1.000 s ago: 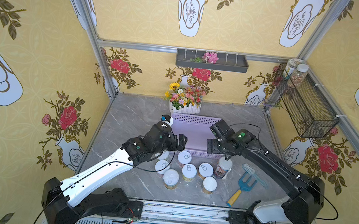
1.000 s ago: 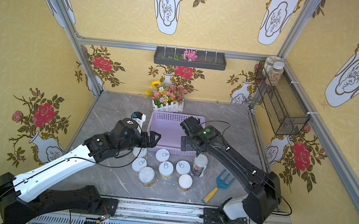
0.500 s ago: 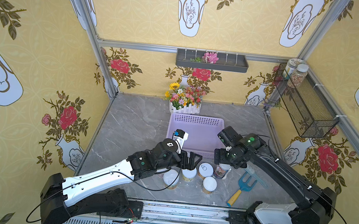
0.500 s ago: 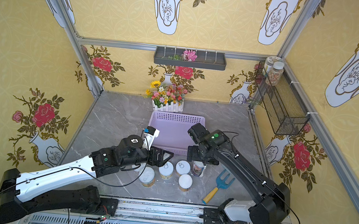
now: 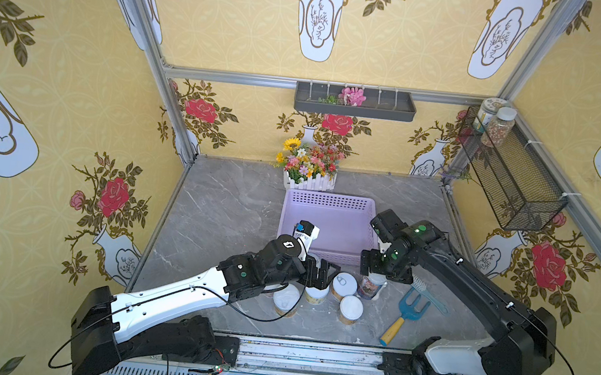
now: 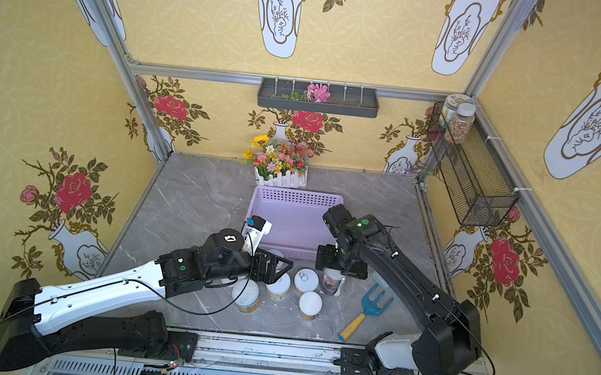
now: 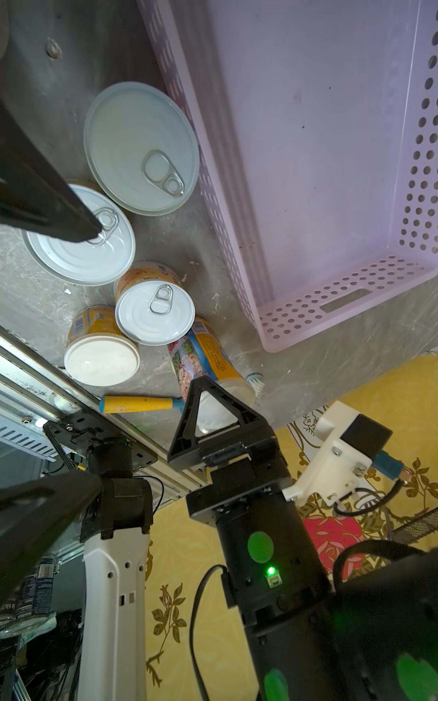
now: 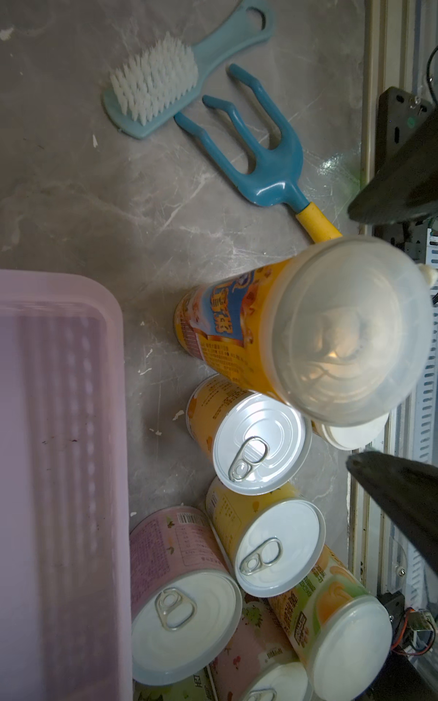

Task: Put the canned food in the basket
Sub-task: Pick up the canned food from the center of the board.

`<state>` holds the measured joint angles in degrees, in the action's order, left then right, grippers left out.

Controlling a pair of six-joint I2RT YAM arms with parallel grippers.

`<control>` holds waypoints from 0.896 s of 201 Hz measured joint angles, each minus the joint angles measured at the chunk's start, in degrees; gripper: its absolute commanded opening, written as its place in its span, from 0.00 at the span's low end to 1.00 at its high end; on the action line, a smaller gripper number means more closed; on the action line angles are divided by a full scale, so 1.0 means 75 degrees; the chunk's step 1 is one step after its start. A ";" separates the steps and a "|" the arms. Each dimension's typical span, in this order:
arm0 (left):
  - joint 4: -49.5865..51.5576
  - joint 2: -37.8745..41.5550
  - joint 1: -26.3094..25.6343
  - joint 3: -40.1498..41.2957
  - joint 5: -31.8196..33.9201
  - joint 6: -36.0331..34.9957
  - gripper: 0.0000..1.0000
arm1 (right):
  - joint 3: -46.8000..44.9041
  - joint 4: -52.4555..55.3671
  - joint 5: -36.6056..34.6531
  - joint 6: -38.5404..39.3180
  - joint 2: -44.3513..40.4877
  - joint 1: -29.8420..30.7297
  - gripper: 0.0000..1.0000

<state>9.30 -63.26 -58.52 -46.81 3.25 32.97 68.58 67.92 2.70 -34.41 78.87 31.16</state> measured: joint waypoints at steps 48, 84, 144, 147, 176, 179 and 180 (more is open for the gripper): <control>-0.0015 0.0052 0.0000 0.0079 0.0000 0.0003 1.00 | 0.0163 0.0093 -0.0210 0.0087 0.0350 0.0082 0.97; -0.0009 0.0119 0.0000 0.0122 0.0000 0.0003 1.00 | 0.0160 0.0082 -0.0271 0.0201 0.0557 0.0082 0.89; -0.0009 0.0149 0.0000 0.0131 -0.0006 0.0003 1.00 | 0.0079 -0.0064 -0.0265 0.0221 0.0662 0.0058 0.78; -0.0009 0.0152 0.0000 0.0134 -0.0006 0.0003 1.00 | 0.0073 -0.0070 -0.0268 0.0219 0.0662 0.0058 0.77; -0.0006 0.0169 0.0000 0.0157 -0.0012 0.0003 1.00 | 0.0003 -0.0082 -0.0268 0.0216 0.0662 0.0044 0.72; -0.0006 0.0169 0.0000 0.0157 -0.0017 0.0003 1.00 | 0.0000 -0.0085 -0.0268 0.0219 0.0662 0.0044 0.71; -0.0006 0.0169 0.0000 0.0157 -0.0020 0.0003 1.00 | 0.0000 -0.0087 -0.0268 0.0219 0.0662 0.0044 0.71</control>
<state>9.26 -62.00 -58.52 -45.63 3.09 32.99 68.58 67.26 0.69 -32.77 83.83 31.48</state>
